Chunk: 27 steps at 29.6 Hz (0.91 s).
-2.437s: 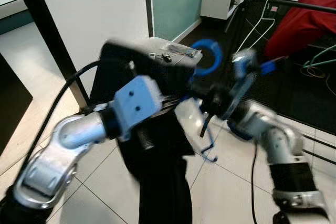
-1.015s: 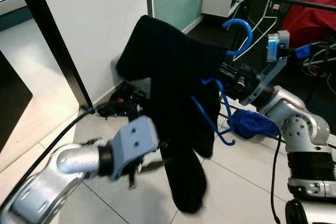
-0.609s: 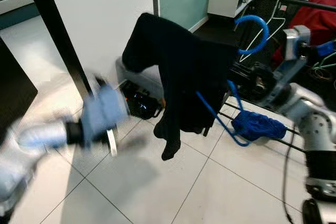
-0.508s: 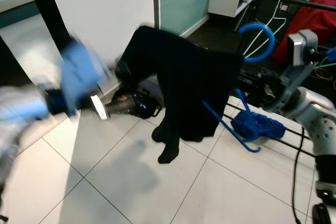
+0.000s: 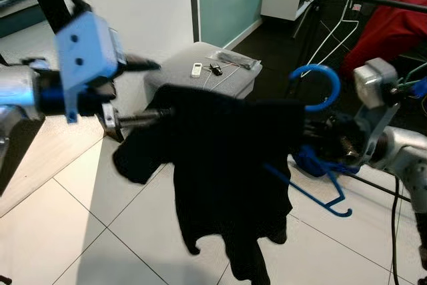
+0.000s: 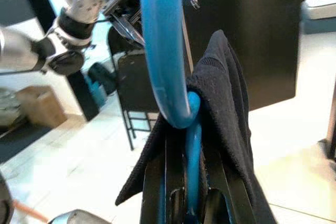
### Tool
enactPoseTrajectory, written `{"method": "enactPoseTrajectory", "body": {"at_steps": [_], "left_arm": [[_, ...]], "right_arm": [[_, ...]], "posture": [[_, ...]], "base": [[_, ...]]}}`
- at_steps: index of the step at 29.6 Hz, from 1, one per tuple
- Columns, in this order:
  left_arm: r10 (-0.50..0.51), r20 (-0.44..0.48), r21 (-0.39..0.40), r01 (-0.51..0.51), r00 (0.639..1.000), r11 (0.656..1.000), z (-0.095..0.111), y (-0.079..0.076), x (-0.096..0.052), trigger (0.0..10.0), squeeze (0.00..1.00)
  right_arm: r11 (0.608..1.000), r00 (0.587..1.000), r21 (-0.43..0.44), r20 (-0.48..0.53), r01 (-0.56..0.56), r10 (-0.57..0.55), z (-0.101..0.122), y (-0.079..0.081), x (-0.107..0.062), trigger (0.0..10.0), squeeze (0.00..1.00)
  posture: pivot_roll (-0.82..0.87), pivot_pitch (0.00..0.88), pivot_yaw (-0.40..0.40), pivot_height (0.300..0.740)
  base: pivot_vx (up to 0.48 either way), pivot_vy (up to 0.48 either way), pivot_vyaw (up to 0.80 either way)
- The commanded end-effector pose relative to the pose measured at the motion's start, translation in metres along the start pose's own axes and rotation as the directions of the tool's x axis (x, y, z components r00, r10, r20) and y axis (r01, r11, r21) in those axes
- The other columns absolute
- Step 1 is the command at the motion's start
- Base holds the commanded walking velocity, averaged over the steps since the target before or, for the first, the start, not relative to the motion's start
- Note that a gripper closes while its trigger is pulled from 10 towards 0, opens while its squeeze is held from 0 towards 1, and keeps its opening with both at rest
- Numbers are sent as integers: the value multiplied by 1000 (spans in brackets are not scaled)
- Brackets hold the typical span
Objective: Hang hanger
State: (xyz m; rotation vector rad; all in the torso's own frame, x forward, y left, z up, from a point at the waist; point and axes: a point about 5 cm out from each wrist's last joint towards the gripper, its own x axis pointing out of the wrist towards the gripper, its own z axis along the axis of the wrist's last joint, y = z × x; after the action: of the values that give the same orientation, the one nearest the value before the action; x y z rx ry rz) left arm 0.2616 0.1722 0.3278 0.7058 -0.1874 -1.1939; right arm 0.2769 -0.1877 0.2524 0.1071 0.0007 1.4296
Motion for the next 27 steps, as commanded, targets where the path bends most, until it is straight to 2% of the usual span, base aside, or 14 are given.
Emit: {"method": "enactPoseTrajectory", "body": {"at_steps": [1, 3, 6, 17, 20, 21, 22, 23, 24, 26, 27], "left_arm": [[-67, 20, -35, 67, 998, 997, -2, -4, 7, 10000, 0], [-88, 21, -38, 89, 996, 995, -4, -4, 13, 10000, 0], [-100, 4, -51, 100, 995, 994, -8, -1, 15, 10000, 0], [-137, -50, -95, 131, 989, 987, -18, -2, 13, 10000, 0], [-180, -96, -131, 167, 979, 977, -25, -7, 11, 10000, 0], [-197, -113, -150, 179, 974, 972, -28, -9, 11, 9333, 0], [-197, -113, -150, 179, 974, 972, -28, -9, 11, 9333, 0], [-209, -131, -163, 187, 969, 969, -32, -11, 11, 8627, 0], [-218, -144, -173, 193, 965, 966, -35, -12, 12, 3882, 0], [-223, -153, -179, 195, 963, 964, -38, -12, 12, 3882, 0], [-229, -163, -183, 199, 960, 963, -41, -13, 12, 1608, 0]], "right_arm": [[997, 998, -48, -1, -57, 57, 2, 6, 10, 10000, 0], [996, 997, -55, -6, -76, 76, 3, 8, 16, 10000, 0], [993, 995, -64, -18, -95, 94, 4, 10, 19, 10000, 0], [990, 993, -85, -28, -114, 112, 7, 14, 22, 10000, 0], [988, 993, -93, -29, -120, 118, 8, 16, 23, 10000, 0], [987, 992, -99, -30, -125, 122, 9, 17, 24, 10000, 0], [987, 992, -99, -30, -125, 122, 9, 17, 24, 10000, 0], [986, 991, -105, -30, -131, 128, 11, 18, 25, 10000, 0], [984, 990, -112, -31, -137, 135, 12, 20, 27, 10000, 0], [983, 990, -116, -32, -141, 139, 13, 20, 28, 10000, 0], [982, 989, -120, -32, -146, 143, 14, 21, 28, 10000, 0]], "posture": [[-38, 48, 63, 740], [-41, 46, 64, 740], [-47, 44, 70, 740], [-43, 47, 70, 740], [-44, 47, 71, 740], [-46, 48, 70, 740], [-46, 48, 70, 740], [-46, 49, 70, 740], [-49, 49, 69, 740], [-49, 49, 69, 740], [-50, 49, 70, 740]], "base": [[0, 0, 0], [0, 0, 0], [0, 0, 0], [0, 0, 0], [0, 0, 0], [0, 0, 0], [0, 0, 0], [0, 0, 0], [0, 0, 0], [0, 0, 0], [0, 0, 0]]}}
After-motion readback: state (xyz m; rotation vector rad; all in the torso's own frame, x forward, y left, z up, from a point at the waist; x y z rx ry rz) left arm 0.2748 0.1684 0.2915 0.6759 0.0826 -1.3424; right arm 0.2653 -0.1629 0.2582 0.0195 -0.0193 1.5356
